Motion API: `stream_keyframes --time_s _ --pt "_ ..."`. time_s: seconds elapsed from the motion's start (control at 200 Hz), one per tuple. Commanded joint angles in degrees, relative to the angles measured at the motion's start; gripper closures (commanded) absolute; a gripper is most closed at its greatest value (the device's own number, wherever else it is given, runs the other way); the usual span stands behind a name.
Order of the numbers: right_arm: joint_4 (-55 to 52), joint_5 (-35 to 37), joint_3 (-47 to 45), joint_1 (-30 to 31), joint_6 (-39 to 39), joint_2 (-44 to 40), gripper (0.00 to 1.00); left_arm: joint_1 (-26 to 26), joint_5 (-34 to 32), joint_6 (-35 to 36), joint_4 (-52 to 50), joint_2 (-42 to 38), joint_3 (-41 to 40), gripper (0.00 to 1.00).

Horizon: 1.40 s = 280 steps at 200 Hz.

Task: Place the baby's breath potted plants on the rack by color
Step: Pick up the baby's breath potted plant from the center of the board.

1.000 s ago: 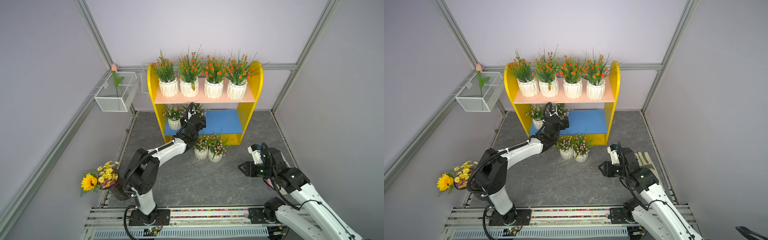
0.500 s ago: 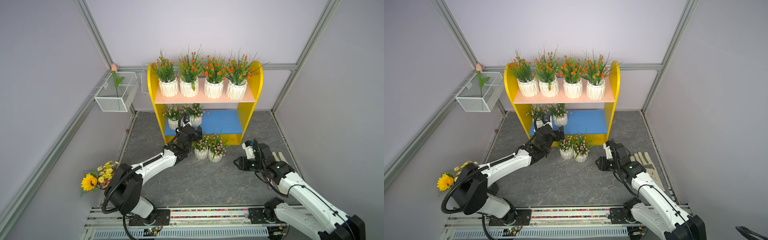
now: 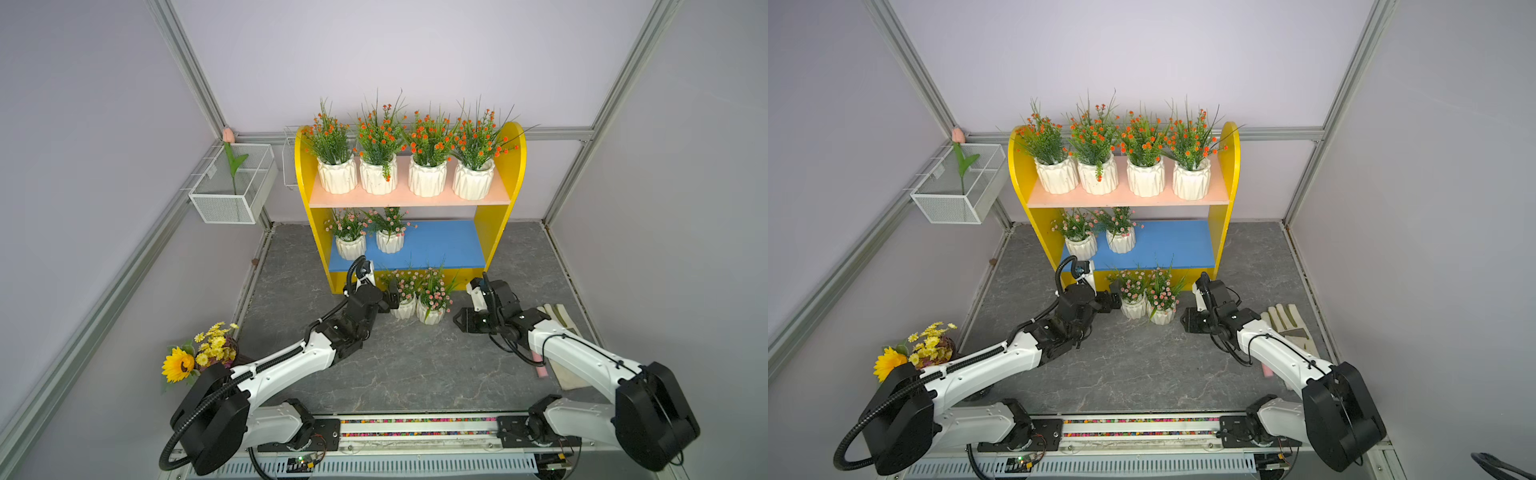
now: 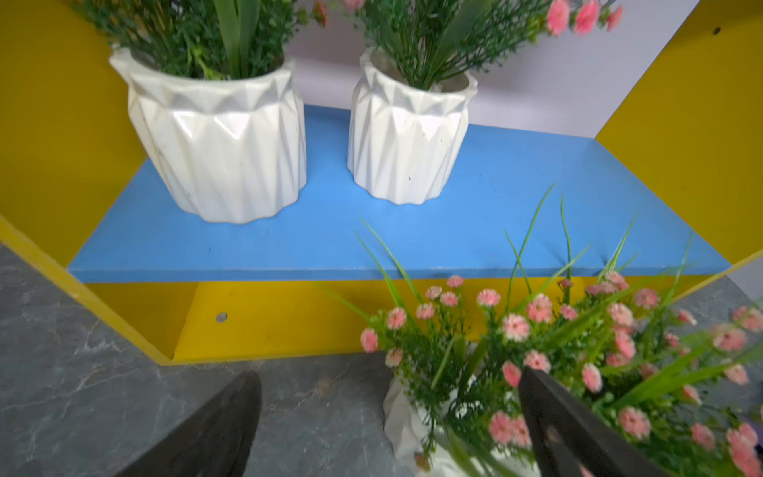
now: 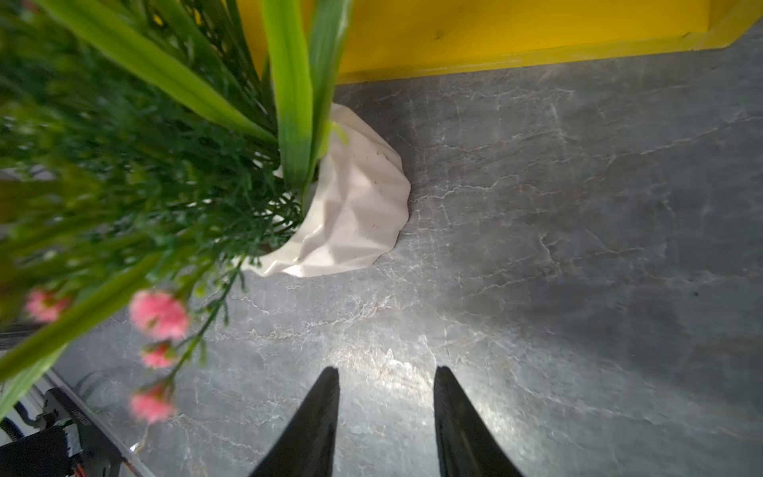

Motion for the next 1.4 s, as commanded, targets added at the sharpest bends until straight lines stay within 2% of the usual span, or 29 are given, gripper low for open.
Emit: stream_keyframes --time_s 0.0,0.175,0.68,0.965,1.19,1.305,1.395 --pt "4.00 1.20 3.14 0.93 0.30 3.19 0.60 -1.54 -2.39 -2.83 -0.80 -2.36 -2.73 0.01" --pt "4.70 1.53 5.70 1.58 0.04 6.80 0.61 -3.65 -4.75 -3.83 -1.80 -5.23 -5.87 0.01" --pt "5.34 1.94 11.43 2.07 -0.25 13.79 0.65 -5.29 -5.00 -4.25 -0.61 -9.43 -11.43 0.02" --pt "0.24 6.18 16.03 2.54 0.46 18.03 0.74 -7.39 -5.11 -2.97 2.31 -10.35 -13.77 0.02" --pt "-3.68 7.16 18.98 2.85 -0.45 20.66 0.75 -10.44 -4.82 -0.02 6.01 -9.30 -14.65 0.02" --pt "-5.29 7.17 19.63 2.85 -1.38 20.82 0.83 -11.63 -5.02 0.81 6.28 -8.63 -14.39 0.02" --pt "-5.79 7.05 19.28 2.81 -1.98 19.49 0.86 -12.13 -4.45 1.27 7.20 -8.52 -14.74 0.01"
